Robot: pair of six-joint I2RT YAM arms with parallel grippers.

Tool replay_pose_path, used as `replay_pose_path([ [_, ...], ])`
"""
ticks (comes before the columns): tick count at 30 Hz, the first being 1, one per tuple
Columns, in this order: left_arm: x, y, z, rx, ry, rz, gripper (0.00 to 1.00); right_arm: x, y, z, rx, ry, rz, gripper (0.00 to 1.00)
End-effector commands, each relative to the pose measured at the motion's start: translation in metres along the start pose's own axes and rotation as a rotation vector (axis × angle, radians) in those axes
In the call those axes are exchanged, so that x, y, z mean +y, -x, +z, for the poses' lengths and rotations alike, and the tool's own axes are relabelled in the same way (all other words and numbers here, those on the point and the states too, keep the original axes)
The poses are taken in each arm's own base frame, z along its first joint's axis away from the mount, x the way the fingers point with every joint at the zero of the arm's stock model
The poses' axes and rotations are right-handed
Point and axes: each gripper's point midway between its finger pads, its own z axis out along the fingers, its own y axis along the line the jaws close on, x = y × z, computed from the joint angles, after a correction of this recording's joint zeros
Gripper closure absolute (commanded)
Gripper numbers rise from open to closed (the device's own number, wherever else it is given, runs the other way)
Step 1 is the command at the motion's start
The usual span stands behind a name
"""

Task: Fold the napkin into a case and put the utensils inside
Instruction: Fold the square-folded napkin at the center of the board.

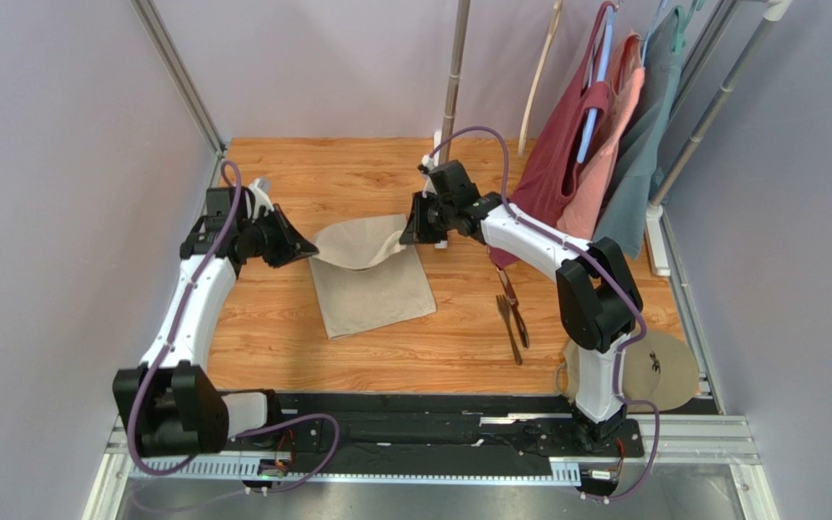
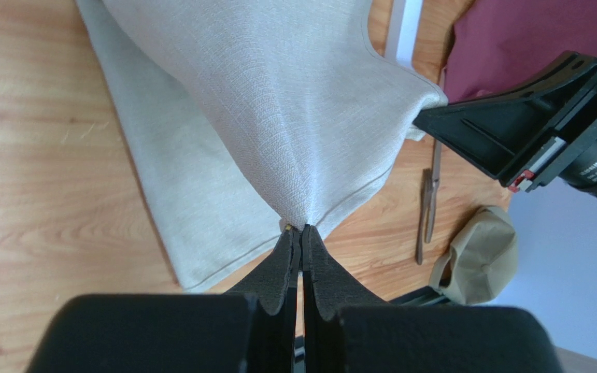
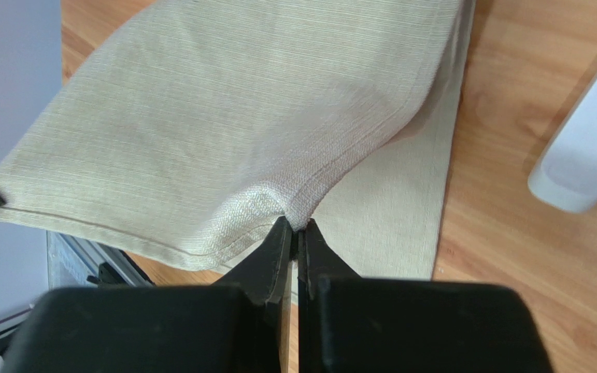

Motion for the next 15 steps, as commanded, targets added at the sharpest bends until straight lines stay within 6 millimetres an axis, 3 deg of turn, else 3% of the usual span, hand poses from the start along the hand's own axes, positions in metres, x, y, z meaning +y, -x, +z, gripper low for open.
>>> replay_pose_path([
  [1,0.023,-0.033,-0.012,0.025,0.094,-0.023,1.0,0.012,-0.008,-0.018,-0.004,0.041,-0.002,1.0],
  [5,0.045,-0.076,0.008,0.122,0.088,-0.141,1.0,0.001,-0.024,-0.013,0.032,0.027,0.007,1.0],
  [8,0.052,-0.092,0.014,0.138,0.087,-0.177,1.0,-0.006,-0.028,-0.01,0.039,0.011,0.002,1.0],
  [15,0.058,-0.104,0.019,0.14,0.125,-0.176,1.0,-0.015,-0.038,-0.004,0.069,-0.006,-0.005,1.0],
])
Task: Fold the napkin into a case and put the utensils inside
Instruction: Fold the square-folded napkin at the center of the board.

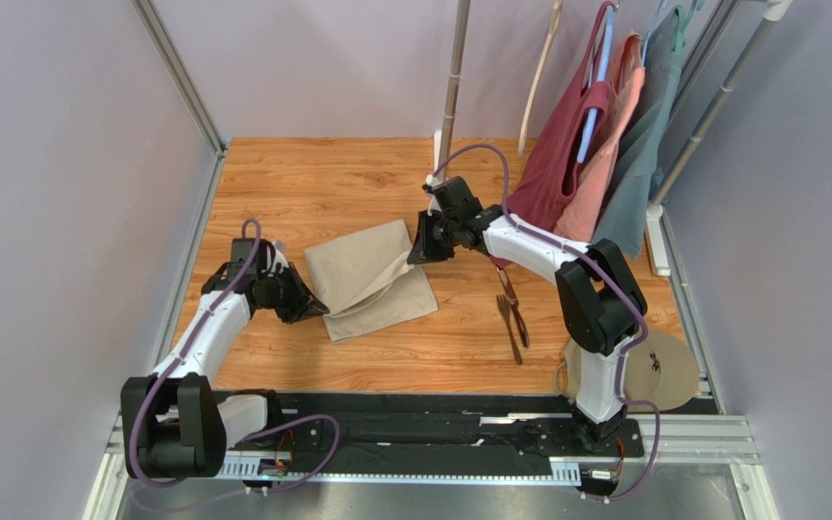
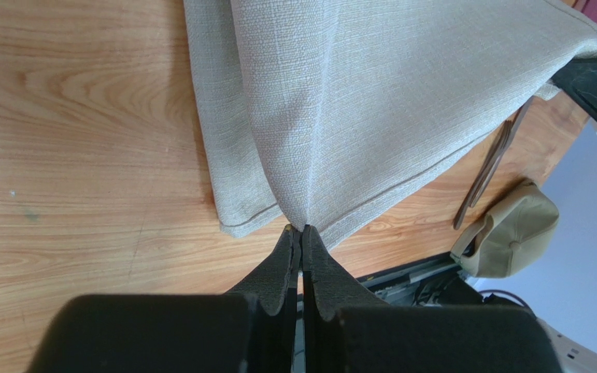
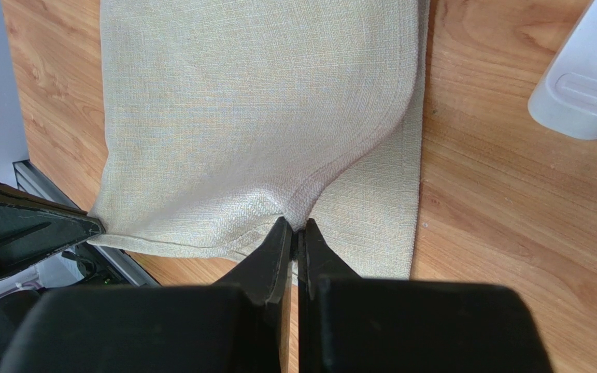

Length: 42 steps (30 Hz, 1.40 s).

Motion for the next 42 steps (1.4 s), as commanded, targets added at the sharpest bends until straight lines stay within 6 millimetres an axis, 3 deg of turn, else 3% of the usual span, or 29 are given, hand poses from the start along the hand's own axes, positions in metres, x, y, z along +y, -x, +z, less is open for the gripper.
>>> replay_pose_path([
  [1,-0.007,0.01,0.001,-0.054,-0.011,0.007,1.0,0.009,0.005,-0.004,-0.023,0.032,-0.033,1.0],
  [5,0.006,0.002,0.011,-0.013,0.031,-0.035,1.0,0.004,-0.001,-0.003,-0.011,0.025,-0.025,1.0],
  [10,0.004,-0.003,0.013,0.019,0.014,-0.056,1.0,-0.001,-0.01,-0.002,0.015,0.016,-0.021,1.0],
  [15,-0.002,-0.013,0.007,0.032,-0.027,-0.066,1.0,0.003,-0.012,-0.013,0.015,0.018,-0.022,1.0],
  [26,0.01,-0.025,0.016,0.1,0.01,-0.095,1.0,0.005,-0.031,-0.024,0.037,0.014,-0.019,1.0],
  [32,0.018,-0.037,0.028,0.175,0.049,-0.112,1.0,-0.005,-0.044,-0.019,0.07,-0.013,-0.009,1.0],
  [42,0.03,-0.028,0.042,0.189,0.12,-0.108,1.0,-0.028,-0.058,0.004,0.114,-0.059,-0.03,1.0],
])
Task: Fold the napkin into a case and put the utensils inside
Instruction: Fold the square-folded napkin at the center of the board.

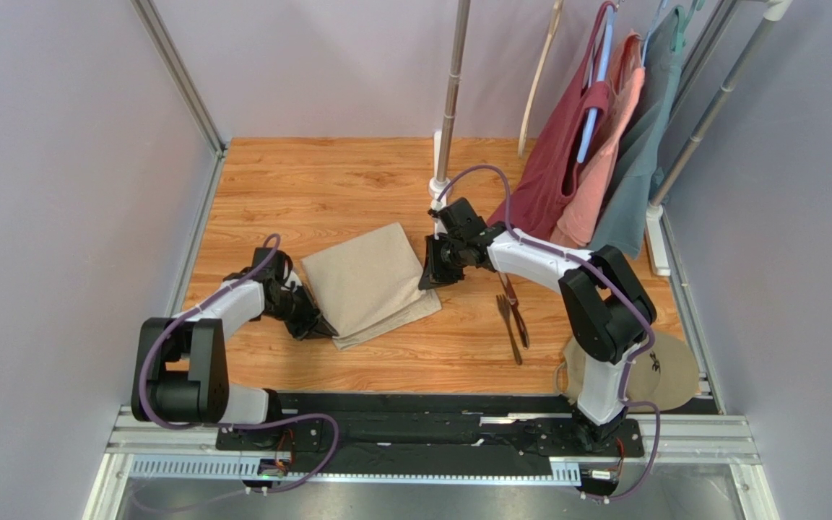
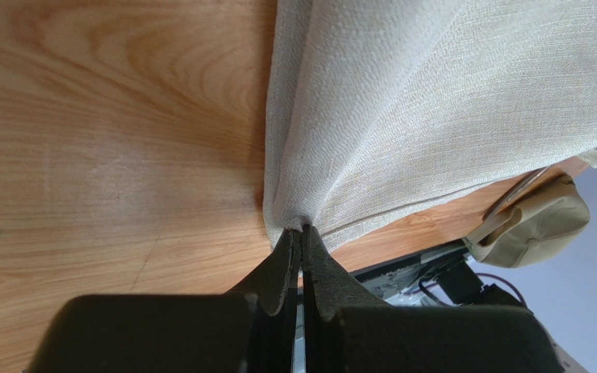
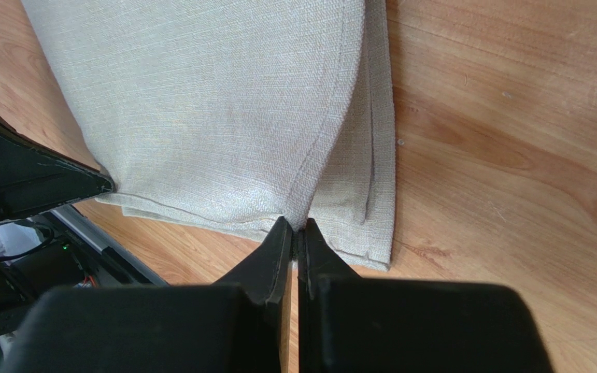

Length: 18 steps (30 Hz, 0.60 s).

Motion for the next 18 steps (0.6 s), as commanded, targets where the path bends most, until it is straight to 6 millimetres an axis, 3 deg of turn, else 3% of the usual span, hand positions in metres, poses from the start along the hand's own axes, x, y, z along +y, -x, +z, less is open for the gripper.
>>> replay_pose_path([
  [1,-0.002,0.008,0.004,-0.008,0.004,0.019,1.0,-0.006,-0.003,0.012,0.011,-0.005,-0.041,1.0],
  [3,-0.001,0.008,0.006,-0.002,0.004,0.017,1.0,-0.006,-0.003,0.011,0.014,-0.006,-0.053,0.97],
  [8,-0.003,0.007,0.002,-0.02,-0.005,0.023,1.0,-0.014,-0.001,0.007,0.017,-0.071,-0.085,0.71],
  [11,-0.003,0.008,0.001,-0.028,-0.008,0.028,1.0,-0.013,-0.006,0.008,0.042,-0.091,-0.103,0.64],
  [18,-0.002,0.007,0.001,-0.03,-0.005,0.029,1.0,-0.011,-0.011,0.019,0.07,-0.121,-0.148,0.59],
])
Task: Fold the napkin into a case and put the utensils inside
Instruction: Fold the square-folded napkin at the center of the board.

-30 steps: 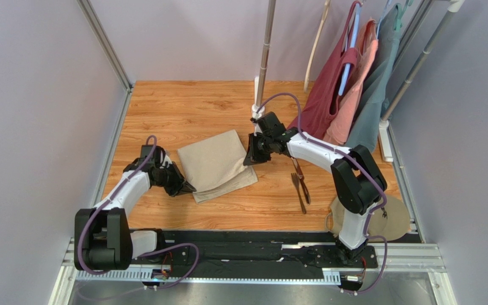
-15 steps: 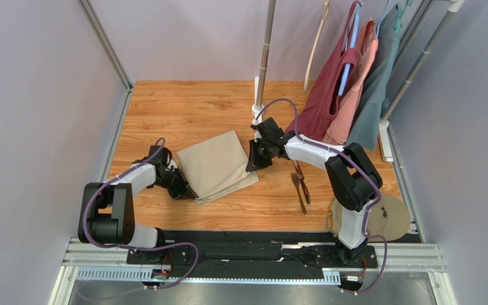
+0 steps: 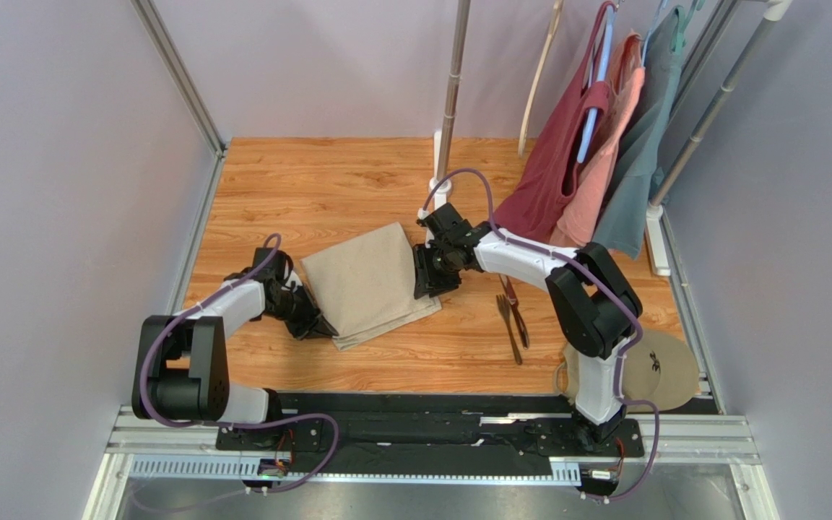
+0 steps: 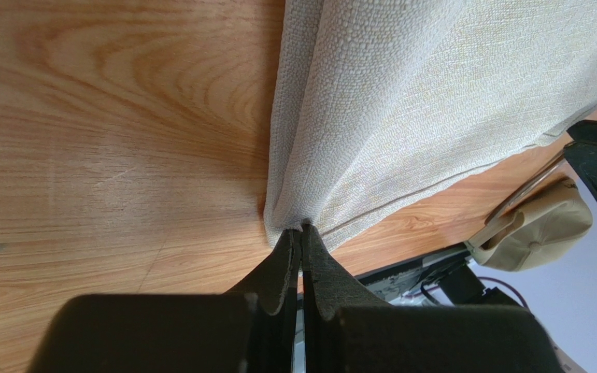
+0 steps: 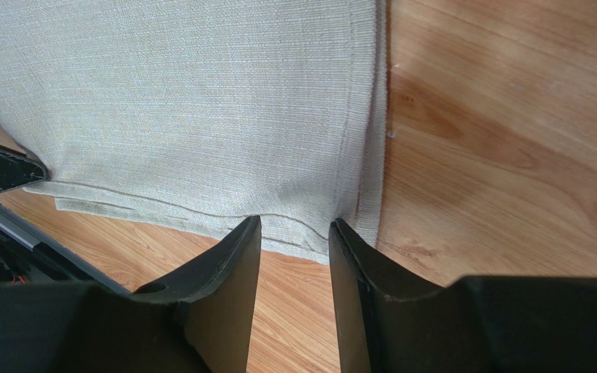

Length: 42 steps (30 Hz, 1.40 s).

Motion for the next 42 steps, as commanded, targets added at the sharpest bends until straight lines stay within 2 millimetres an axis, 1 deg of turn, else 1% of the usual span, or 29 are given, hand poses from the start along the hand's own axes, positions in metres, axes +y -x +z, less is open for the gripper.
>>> replay_pose_path([
  [1,-0.004,0.003,-0.004,-0.033,-0.015,0.03,1.0,0.002,0.006,0.007,0.003,-0.026,-0.05,0.59],
  [3,-0.004,0.003,-0.004,-0.037,-0.017,0.03,1.0,0.0,0.008,0.011,0.003,-0.04,-0.055,0.6],
  [5,-0.005,0.003,-0.005,-0.038,-0.021,0.033,1.0,-0.002,0.007,0.01,0.009,-0.061,-0.061,0.6],
  [8,-0.005,0.003,-0.005,-0.04,-0.021,0.035,1.0,-0.004,0.01,0.005,-0.008,-0.1,-0.1,0.57],
  [9,-0.005,0.003,-0.005,-0.041,-0.022,0.035,1.0,-0.01,0.012,0.002,-0.016,-0.141,-0.119,0.57],
  [13,-0.007,0.004,-0.005,-0.036,-0.028,0.038,1.0,-0.011,0.015,-0.005,-0.028,-0.191,-0.163,0.52],
  [15,-0.006,0.003,-0.005,-0.037,-0.025,0.036,1.0,-0.013,0.017,-0.007,-0.029,-0.211,-0.175,0.52],
  [20,-0.007,0.002,-0.006,-0.038,-0.03,0.039,1.0,-0.017,0.018,-0.004,-0.015,-0.226,-0.193,0.52],
  [24,-0.009,0.002,-0.007,-0.041,-0.035,0.04,1.0,-0.013,0.018,0.003,-0.005,-0.205,-0.195,0.52],
  [26,-0.009,0.002,-0.007,-0.04,-0.035,0.041,1.0,-0.013,0.02,0.006,-0.005,-0.205,-0.198,0.53],
  [30,-0.009,0.001,-0.007,-0.037,-0.035,0.042,1.0,-0.006,0.021,0.011,0.0,-0.19,-0.208,0.56],
  [36,-0.01,0.002,-0.008,-0.041,-0.039,0.046,1.0,-0.008,0.019,0.021,0.014,-0.209,-0.209,0.6],
  [37,-0.011,0.002,-0.008,-0.04,-0.041,0.045,1.0,-0.009,0.02,0.021,0.014,-0.216,-0.211,0.64],
  [39,-0.012,0.002,-0.008,-0.04,-0.041,0.047,1.0,-0.011,0.021,0.021,0.015,-0.228,-0.211,0.67],
  [40,-0.012,0.003,-0.009,-0.042,-0.043,0.05,1.0,-0.011,0.022,0.021,0.012,-0.239,-0.214,0.74],
  [41,-0.014,0.003,-0.009,-0.043,-0.045,0.049,1.0,-0.01,0.023,0.02,0.015,-0.239,-0.218,0.79],
  [42,-0.015,0.004,-0.01,-0.044,-0.048,0.052,1.0,-0.016,0.025,0.017,0.004,-0.282,-0.221,0.84],
])
